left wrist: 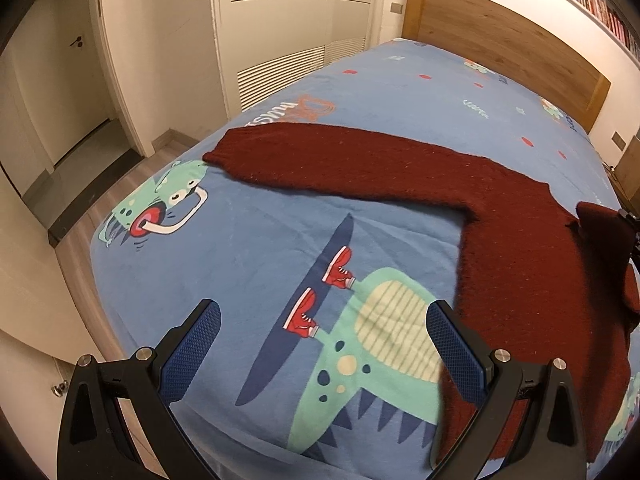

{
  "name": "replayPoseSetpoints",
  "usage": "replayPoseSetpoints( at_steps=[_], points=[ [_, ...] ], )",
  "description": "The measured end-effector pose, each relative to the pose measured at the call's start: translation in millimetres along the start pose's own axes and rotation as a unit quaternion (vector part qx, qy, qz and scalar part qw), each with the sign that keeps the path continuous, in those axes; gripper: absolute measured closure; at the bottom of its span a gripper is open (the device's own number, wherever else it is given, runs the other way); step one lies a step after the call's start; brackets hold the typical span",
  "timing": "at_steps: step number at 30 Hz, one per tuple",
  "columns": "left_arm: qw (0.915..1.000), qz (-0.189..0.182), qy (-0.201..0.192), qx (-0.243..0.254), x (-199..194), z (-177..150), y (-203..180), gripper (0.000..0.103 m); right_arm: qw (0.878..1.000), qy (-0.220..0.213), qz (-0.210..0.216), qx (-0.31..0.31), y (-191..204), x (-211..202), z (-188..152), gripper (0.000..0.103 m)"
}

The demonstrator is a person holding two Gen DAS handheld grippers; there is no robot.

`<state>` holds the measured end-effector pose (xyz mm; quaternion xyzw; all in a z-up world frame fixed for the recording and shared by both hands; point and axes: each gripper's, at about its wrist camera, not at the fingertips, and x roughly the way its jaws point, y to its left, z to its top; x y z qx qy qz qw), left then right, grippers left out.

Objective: Fold small clothes
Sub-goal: 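Carry the held cuff across the sweater body and open the right gripper, then lift the open right gripper away over the sweater body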

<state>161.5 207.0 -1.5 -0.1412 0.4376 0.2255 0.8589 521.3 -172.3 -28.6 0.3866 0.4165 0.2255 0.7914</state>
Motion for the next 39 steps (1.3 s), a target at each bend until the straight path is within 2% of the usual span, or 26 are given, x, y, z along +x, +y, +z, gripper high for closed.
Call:
replayPoseSetpoints(
  at_steps=[12,25,27,30,33,36,39],
  points=[
    [0.9999,-0.006,0.008,0.014,10.2,-3.5,-10.5,0.002,0.991,0.078,-0.05,-0.1,28.5,70.3,-58.9,0.092],
    [0.9998,0.001,0.016,0.012,18.0,-5.9,-8.5,0.002,0.965,0.131,-0.141,-0.177,23.2,114.7,-101.7,0.088],
    [0.9998,0.0,0.015,0.013,17.6,-5.5,-9.7,0.002,0.959,0.133,-0.149,-0.199,28.8,118.2,-108.5,0.085],
    [0.9998,-0.001,0.012,0.015,16.0,-4.4,-11.0,0.002,0.949,0.136,-0.162,-0.234,40.8,124.7,-113.8,0.075],
    [0.9998,-0.001,0.012,0.016,15.2,-3.9,-11.3,0.002,0.931,0.142,-0.182,-0.283,54.4,130.2,-123.9,0.068],
    [0.9998,-0.001,0.011,0.016,14.6,-3.8,-11.1,0.002,0.916,0.147,-0.192,-0.32,64.6,134.6,-133.0,0.065],
    [0.9998,0.0,0.01,0.016,13.3,-3.7,-10.4,0.002,0.917,0.153,-0.181,-0.322,69.0,138.8,-136.2,0.061]
  ],
)
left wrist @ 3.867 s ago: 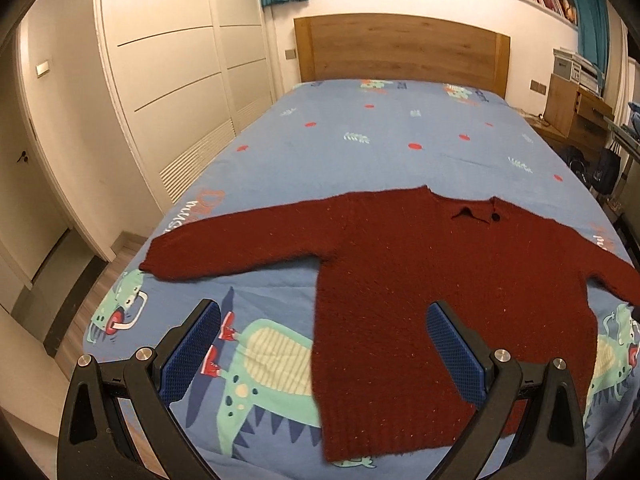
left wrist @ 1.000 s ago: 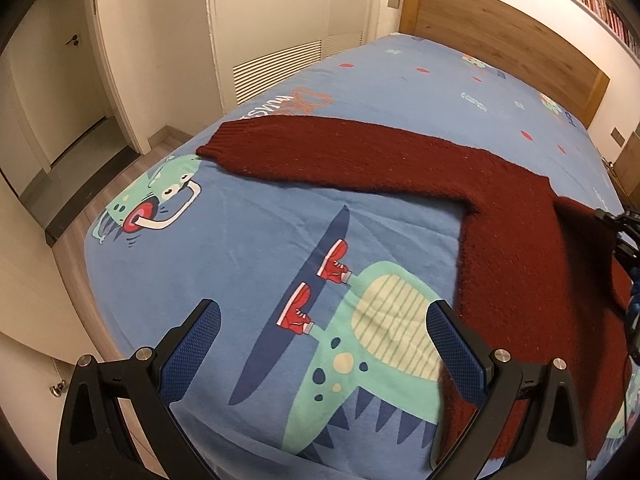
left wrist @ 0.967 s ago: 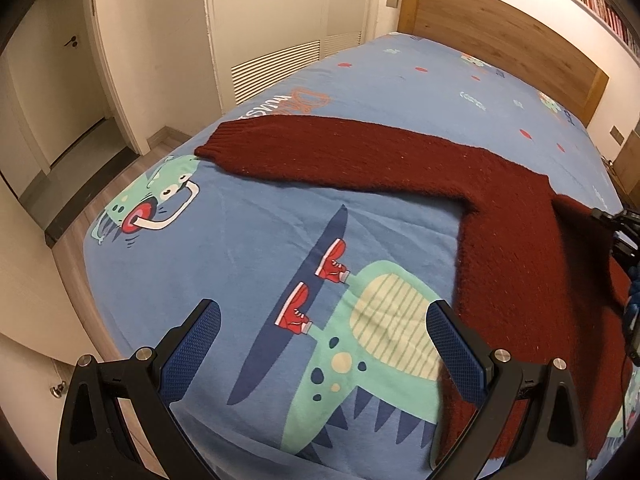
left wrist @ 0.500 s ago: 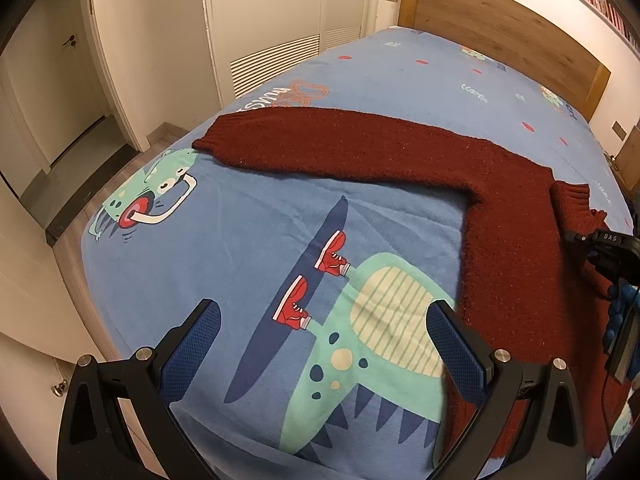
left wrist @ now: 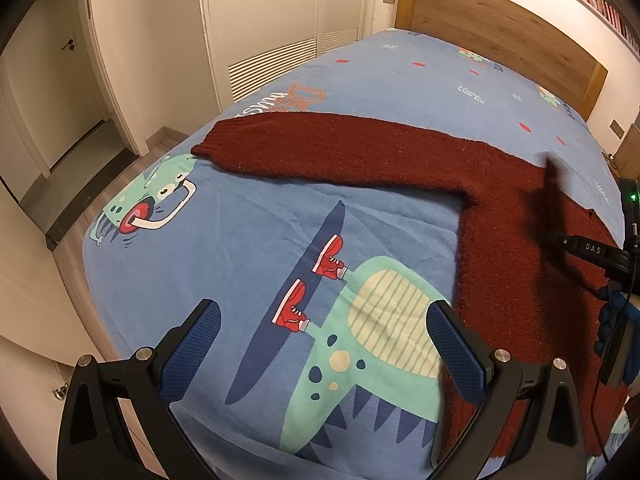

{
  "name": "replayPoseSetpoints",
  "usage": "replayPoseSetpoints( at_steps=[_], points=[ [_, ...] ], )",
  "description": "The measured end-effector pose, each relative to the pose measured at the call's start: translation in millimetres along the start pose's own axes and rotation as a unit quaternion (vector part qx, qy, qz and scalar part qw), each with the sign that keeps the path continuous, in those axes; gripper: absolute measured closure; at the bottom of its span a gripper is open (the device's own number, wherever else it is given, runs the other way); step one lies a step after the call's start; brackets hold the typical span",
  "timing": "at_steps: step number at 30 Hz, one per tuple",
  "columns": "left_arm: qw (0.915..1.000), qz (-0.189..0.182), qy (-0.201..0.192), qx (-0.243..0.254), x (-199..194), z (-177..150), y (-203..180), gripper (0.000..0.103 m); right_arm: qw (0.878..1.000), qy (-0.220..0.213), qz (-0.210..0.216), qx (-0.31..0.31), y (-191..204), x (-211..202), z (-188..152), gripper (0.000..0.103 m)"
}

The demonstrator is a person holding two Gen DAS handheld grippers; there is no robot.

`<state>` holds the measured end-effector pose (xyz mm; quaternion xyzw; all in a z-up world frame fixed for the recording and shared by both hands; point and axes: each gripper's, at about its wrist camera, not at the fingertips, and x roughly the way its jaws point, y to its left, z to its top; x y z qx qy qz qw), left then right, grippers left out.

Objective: Fold small clothes
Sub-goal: 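Lift the open right gripper away over the sweater body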

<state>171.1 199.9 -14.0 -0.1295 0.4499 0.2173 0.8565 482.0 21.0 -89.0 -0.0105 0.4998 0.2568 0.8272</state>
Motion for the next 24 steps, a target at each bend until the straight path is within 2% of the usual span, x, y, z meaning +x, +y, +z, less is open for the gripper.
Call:
replayPoseSetpoints(
  at_steps=[4,6,8,10,11,14,16,17,20,24],
  points=[
    [1.0,0.0,-0.003,-0.001,-1.7,0.7,0.9,0.002,1.0,-0.002,0.023,-0.006,3.8,-3.8,-1.4,0.059],
    [1.0,0.0,-0.005,-0.001,-2.1,0.7,1.0,0.002,1.0,-0.016,0.023,-0.005,2.9,-11.6,-1.0,0.059],
    [1.0,-0.001,-0.005,-0.001,-1.7,0.5,1.2,0.002,0.999,-0.031,0.004,0.006,-2.5,-14.4,3.4,0.058],
    [1.0,-0.001,-0.005,0.0,-1.4,0.0,1.6,0.002,0.998,-0.039,-0.036,0.015,-9.1,-12.6,3.8,0.053],
    [1.0,0.0,-0.005,0.0,-1.4,0.0,1.6,0.002,0.997,-0.036,-0.057,0.023,-14.7,-7.9,5.5,0.051],
    [1.0,0.0,-0.005,-0.001,-1.4,-0.4,2.7,0.002,0.996,-0.011,-0.076,0.037,-19.6,10.3,2.7,0.049],
    [1.0,0.001,-0.005,-0.004,-0.9,-0.6,3.6,0.002,0.995,-0.013,-0.099,0.01,-4.3,18.6,-4.1,0.04],
    [1.0,0.001,-0.004,-0.005,-0.5,-0.6,3.6,0.002,0.994,-0.014,-0.105,-0.002,3.1,20.3,-6.4,0.039],
    [1.0,-0.002,-0.002,-0.007,-1.1,-1.1,2.0,0.002,0.994,-0.015,-0.106,-0.03,26.1,22.8,-13.4,0.039],
    [1.0,-0.005,-0.007,-0.003,-5.6,-0.6,-1.2,0.002,0.998,-0.012,-0.051,-0.025,25.9,12.4,-15.3,0.041]
  ],
)
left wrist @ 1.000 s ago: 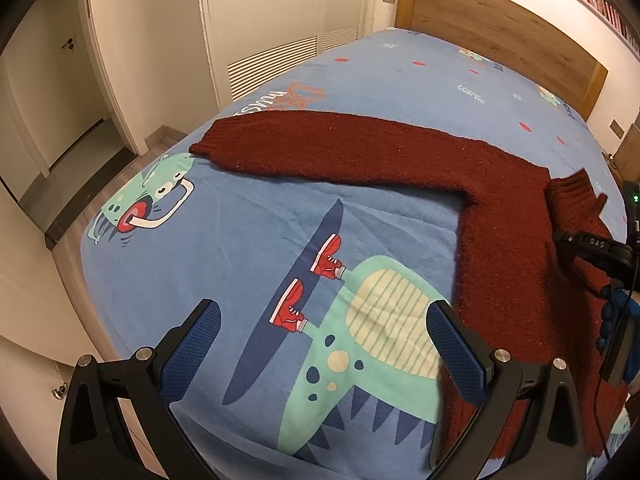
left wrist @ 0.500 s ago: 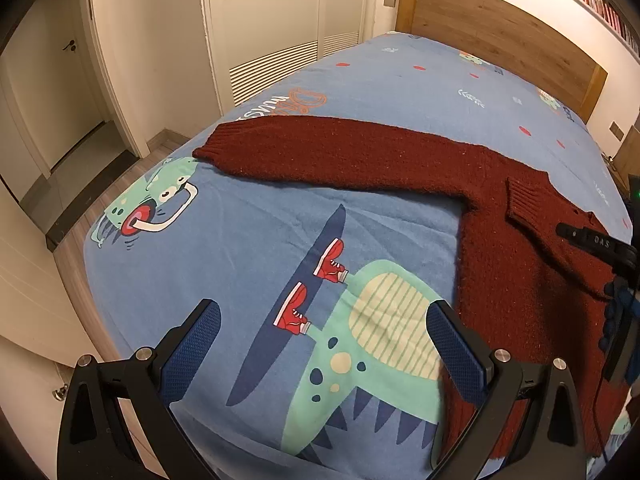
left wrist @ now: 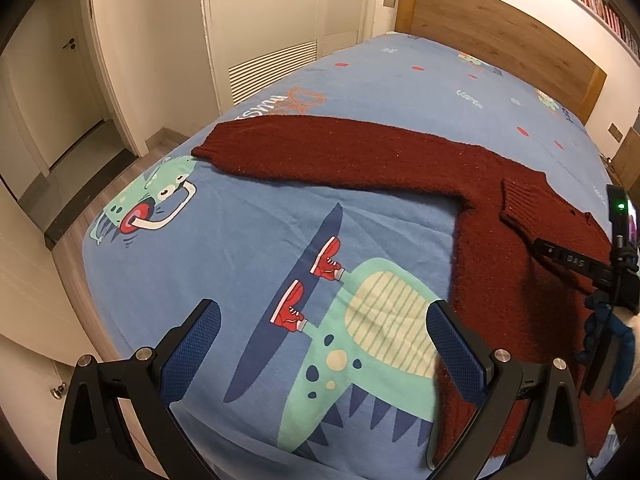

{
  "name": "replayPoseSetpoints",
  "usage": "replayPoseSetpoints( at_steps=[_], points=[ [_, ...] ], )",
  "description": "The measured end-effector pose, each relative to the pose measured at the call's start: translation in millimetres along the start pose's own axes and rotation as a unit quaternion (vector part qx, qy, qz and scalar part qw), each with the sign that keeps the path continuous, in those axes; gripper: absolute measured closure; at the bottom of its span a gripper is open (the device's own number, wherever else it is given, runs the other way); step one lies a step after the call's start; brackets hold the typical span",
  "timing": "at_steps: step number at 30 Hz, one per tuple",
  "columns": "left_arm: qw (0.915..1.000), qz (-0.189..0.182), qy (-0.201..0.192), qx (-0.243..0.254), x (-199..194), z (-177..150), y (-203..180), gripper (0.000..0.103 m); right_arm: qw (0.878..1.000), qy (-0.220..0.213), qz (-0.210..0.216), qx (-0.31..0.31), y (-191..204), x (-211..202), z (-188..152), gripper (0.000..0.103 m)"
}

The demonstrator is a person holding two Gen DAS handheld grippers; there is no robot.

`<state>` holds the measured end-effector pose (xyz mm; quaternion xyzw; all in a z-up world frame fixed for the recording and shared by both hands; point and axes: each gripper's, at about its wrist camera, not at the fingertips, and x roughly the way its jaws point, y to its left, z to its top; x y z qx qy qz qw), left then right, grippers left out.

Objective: Fold small clothes
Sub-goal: 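Lift the open right gripper away over the sweater body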

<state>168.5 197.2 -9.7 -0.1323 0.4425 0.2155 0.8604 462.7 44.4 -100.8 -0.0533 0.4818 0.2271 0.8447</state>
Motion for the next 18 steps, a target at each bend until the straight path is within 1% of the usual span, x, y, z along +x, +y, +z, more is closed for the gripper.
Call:
replayPoseSetpoints(
  at_steps=[1,3,5,6,9,11,13,15,17,18],
  points=[
    [1.0,-0.001,-0.001,0.0,-0.8,0.3,-0.5,0.002,1.0,-0.005,-0.001,-0.004,-2.7,-5.0,-0.4,0.043],
    [1.0,-0.003,-0.003,-0.003,-1.2,0.7,-1.0,0.002,1.0,-0.022,-0.021,-0.006,-17.1,-17.5,-1.3,0.043],
    [0.9999,-0.005,-0.007,-0.009,-2.0,0.8,-2.0,0.002,0.998,-0.033,-0.06,0.006,-40.8,-26.4,-2.0,0.043],
    [0.9999,-0.007,-0.009,-0.012,-2.7,0.3,-2.7,0.002,0.996,-0.035,-0.084,0.02,-59.0,-29.4,-3.1,0.041],
    [0.9998,-0.009,-0.014,-0.01,-4.5,-0.5,-6.5,0.002,0.988,-0.025,-0.136,0.066,-107.1,-30.4,-11.1,0.041],
    [0.9998,-0.008,-0.019,-0.005,-6.7,-0.5,-9.9,0.002,0.983,-0.014,-0.156,0.095,-131.4,-28.8,-22.2,0.041],
    [0.9997,-0.008,-0.021,-0.001,-8.1,-0.4,-12.1,0.002,0.982,-0.01,-0.148,0.113,-143.7,-27.3,-36.8,0.04],
    [0.9997,-0.01,-0.024,0.0,-9.5,0.1,-13.6,0.002,0.984,-0.023,-0.142,0.105,-140.6,-31.5,-49.8,0.039],
    [0.9996,-0.014,-0.025,0.001,-10.3,0.9,-13.9,0.002,0.987,-0.021,-0.134,0.091,-134.5,-36.7,-56.4,0.039],
    [0.9995,-0.016,-0.027,0.001,-11.0,1.3,-13.8,0.002,0.988,-0.022,-0.124,0.089,-135.1,-41.3,-56.8,0.039]
  ],
)
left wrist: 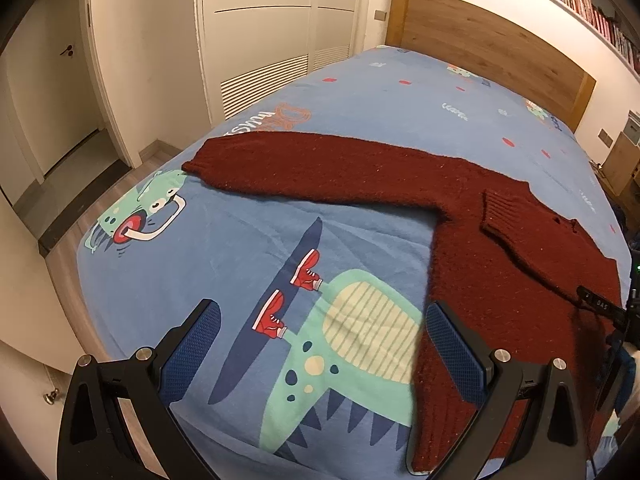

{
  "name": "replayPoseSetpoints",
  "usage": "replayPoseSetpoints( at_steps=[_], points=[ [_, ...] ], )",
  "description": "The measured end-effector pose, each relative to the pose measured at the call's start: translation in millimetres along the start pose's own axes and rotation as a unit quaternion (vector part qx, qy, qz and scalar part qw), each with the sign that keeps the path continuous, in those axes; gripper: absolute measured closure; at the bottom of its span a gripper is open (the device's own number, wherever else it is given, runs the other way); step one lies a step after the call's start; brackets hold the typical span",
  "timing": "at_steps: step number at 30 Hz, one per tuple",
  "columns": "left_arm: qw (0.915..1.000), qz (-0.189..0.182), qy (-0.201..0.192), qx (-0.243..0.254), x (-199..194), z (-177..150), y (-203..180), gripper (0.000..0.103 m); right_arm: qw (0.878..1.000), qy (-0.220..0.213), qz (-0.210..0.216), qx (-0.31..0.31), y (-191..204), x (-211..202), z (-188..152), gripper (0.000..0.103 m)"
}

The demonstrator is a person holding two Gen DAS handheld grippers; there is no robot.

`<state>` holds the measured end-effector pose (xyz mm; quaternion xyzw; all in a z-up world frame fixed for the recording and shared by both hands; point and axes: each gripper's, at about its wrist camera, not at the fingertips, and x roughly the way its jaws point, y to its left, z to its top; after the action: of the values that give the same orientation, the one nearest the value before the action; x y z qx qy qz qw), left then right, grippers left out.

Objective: Fold small clothes
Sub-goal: 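Lift the open right gripper away over the sweater body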

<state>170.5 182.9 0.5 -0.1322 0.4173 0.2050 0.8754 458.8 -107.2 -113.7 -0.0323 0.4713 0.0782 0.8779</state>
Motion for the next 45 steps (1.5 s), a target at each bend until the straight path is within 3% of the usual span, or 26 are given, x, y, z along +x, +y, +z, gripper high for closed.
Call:
replayPoseSetpoints(
  at_steps=[2,5,8,10,13,22,26,34,45],
  points=[
    [1.0,0.002,-0.001,0.003,-0.1,0.5,0.2,0.002,1.0,-0.007,0.005,0.011,-12.5,-8.7,2.2,0.041],
    [1.0,0.001,0.0,0.001,0.3,0.4,0.9,0.002,0.999,-0.019,-0.038,0.027,-41.6,-12.4,12.4,0.04],
    [1.0,0.002,0.0,-0.002,0.1,0.1,1.1,0.002,0.996,-0.004,-0.07,0.055,-67.8,-5.8,11.4,0.04],
    [1.0,0.002,-0.001,-0.002,-0.9,0.0,1.5,0.002,0.996,0.016,-0.055,0.067,-78.9,1.4,-1.4,0.039],
    [1.0,-0.001,0.0,-0.005,-1.4,-0.1,2.2,0.002,0.997,0.003,-0.041,0.069,-80.7,-5.7,-13.2,0.039],
    [0.9996,-0.023,0.001,-0.014,-10.2,0.9,1.0,0.002,0.997,0.02,-0.02,0.075,-77.9,-42.2,-43.4,0.039],
    [0.9994,-0.035,-0.007,-0.001,-18.5,0.1,-4.3,0.002,0.998,0.029,-0.03,0.048,-67.1,-54.0,-70.5,0.039],
    [0.9975,-0.067,0.006,0.021,-27.4,-2.2,-5.1,0.002,0.996,0.034,-0.028,0.072,-71.0,-98.6,-128.2,0.039],
    [0.9959,-0.09,-0.004,0.006,-30.1,20.4,24.6,0.002,0.994,0.025,-0.03,0.104,-70.1,-146.6,-163.0,0.039]
  ],
)
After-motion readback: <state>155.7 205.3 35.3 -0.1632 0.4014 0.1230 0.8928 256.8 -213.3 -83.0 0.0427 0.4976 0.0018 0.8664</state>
